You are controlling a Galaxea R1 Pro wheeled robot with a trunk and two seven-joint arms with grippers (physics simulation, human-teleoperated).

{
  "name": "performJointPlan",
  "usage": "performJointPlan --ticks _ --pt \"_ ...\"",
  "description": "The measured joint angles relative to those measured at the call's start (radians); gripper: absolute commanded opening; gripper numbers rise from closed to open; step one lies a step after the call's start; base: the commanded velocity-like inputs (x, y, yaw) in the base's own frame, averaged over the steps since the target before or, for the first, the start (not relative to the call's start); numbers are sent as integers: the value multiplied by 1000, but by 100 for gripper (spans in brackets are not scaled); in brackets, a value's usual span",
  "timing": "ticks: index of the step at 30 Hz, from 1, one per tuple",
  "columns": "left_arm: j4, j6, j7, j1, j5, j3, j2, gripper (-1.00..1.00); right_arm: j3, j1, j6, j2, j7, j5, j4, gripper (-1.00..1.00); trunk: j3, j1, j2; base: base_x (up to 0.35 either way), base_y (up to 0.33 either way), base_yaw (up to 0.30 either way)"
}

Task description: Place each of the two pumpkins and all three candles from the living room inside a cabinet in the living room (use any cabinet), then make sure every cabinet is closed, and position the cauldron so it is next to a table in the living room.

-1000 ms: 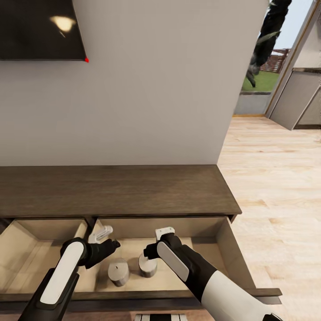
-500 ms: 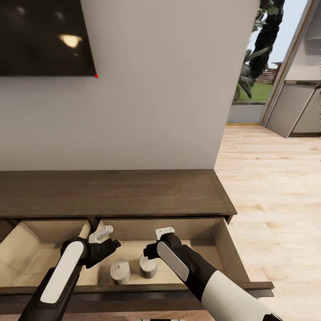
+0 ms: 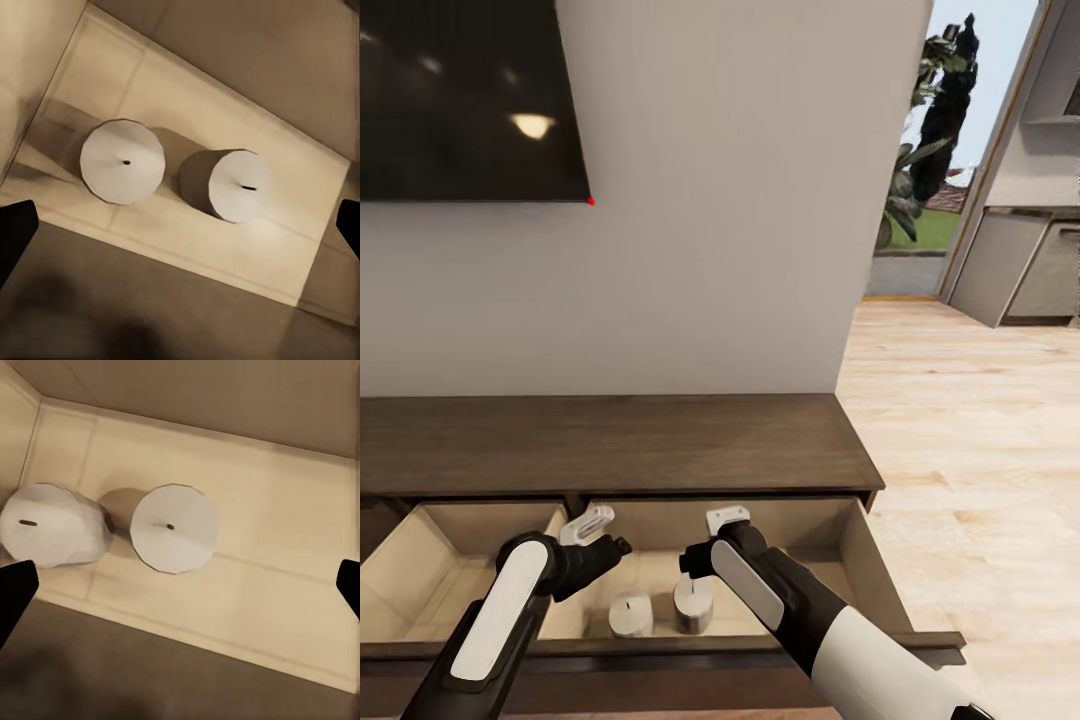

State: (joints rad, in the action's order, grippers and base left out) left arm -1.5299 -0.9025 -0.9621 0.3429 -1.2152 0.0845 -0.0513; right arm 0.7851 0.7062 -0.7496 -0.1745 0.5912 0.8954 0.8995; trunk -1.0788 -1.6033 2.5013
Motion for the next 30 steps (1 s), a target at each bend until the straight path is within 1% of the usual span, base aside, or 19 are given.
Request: performJointPlan --ticks 7,11,14,18,30 --pt "0 0 0 0 0 -1 -1 100 -3 0 0 0 0 0 0 100 27 3 -2 -36 11 0" --pt "-1 0 1 0 0 -3 0 100 -4 0 2 0 0 6 0 100 40 18 -29 -69 22 0" --pt "-1 0 1 0 0 -3 -1 100 -4 0 6 0 0 36 0 100 49 30 -50 -16 5 0" --pt "-1 0 1 0 -1 -3 0 100 -3 0 8 0 1 56 2 100 62 45 -78 -5 2 0" --pt "-2 0 2 0 -2 -3 0 100 -3 1 9 0 -4 63 2 100 99 91 -162 0 0 0"
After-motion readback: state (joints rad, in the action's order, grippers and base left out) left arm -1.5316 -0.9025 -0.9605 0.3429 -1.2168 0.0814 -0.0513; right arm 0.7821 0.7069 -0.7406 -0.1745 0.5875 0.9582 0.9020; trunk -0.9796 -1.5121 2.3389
